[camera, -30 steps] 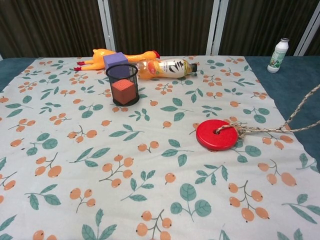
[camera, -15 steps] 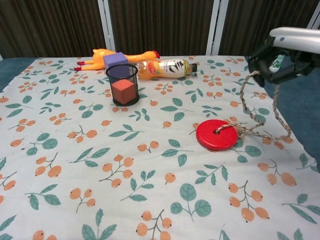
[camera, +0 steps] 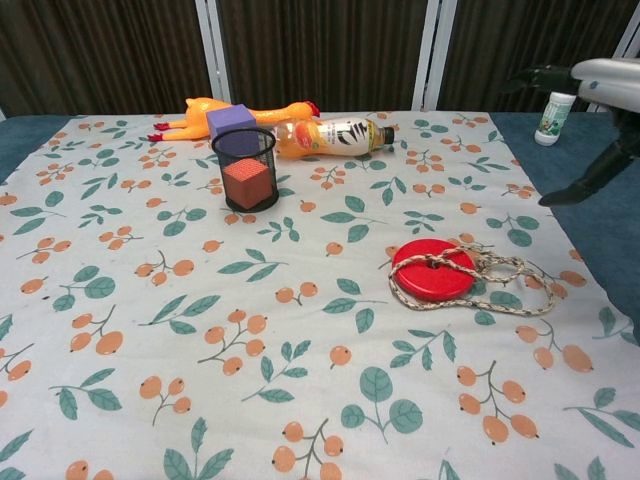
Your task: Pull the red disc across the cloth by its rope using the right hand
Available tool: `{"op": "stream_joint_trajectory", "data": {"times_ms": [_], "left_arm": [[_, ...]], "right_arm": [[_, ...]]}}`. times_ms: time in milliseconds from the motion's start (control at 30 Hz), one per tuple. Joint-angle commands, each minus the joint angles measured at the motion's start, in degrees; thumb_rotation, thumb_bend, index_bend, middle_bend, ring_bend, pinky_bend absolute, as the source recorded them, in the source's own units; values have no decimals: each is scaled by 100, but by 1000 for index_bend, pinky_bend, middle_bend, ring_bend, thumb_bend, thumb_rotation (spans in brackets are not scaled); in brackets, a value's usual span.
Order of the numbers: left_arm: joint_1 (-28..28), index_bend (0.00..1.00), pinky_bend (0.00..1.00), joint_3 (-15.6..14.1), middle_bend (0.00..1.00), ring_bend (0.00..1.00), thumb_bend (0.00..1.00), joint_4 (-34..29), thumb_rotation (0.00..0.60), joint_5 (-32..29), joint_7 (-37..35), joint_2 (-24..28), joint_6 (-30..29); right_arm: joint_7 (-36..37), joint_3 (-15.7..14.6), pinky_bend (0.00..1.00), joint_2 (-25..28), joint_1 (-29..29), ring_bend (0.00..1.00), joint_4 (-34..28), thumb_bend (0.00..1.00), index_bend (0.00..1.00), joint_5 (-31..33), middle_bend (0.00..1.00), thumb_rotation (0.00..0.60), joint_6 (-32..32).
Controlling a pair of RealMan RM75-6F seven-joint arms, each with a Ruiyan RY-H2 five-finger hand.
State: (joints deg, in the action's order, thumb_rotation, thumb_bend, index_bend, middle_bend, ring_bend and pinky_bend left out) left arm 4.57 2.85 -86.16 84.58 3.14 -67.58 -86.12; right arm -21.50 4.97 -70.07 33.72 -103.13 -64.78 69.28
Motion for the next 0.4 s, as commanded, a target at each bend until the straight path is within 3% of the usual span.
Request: {"op": "stream_joint_trajectory", "data": {"times_ms": [33,133,267,400], "left_arm": [[-5,0,80,-3,46,0,462,-5,570,-5,-4,3,3],[-7,0,80,-5,46,0,463,-9,568,-7,-4,3,5],[-26,0,80,-7,46,0,462,-67,571,-13,-12,28,-12],[-26,0,80,-18,45,0,463,-53,569,-15,-46,-12,11]], "right_arm": [[240,-451,0,302,-760,0,44,0,0,-790,0,600,953],[299,-554,0,319,-954,0,133,0,0,-950,0,600,1196],[939,-1099,0,347,-1891,0,778,0,0,-1116,0,600,1817],[1617,-1063,0,33,-2194,0,1590,0,0,-1442,0,600,2090]]}}
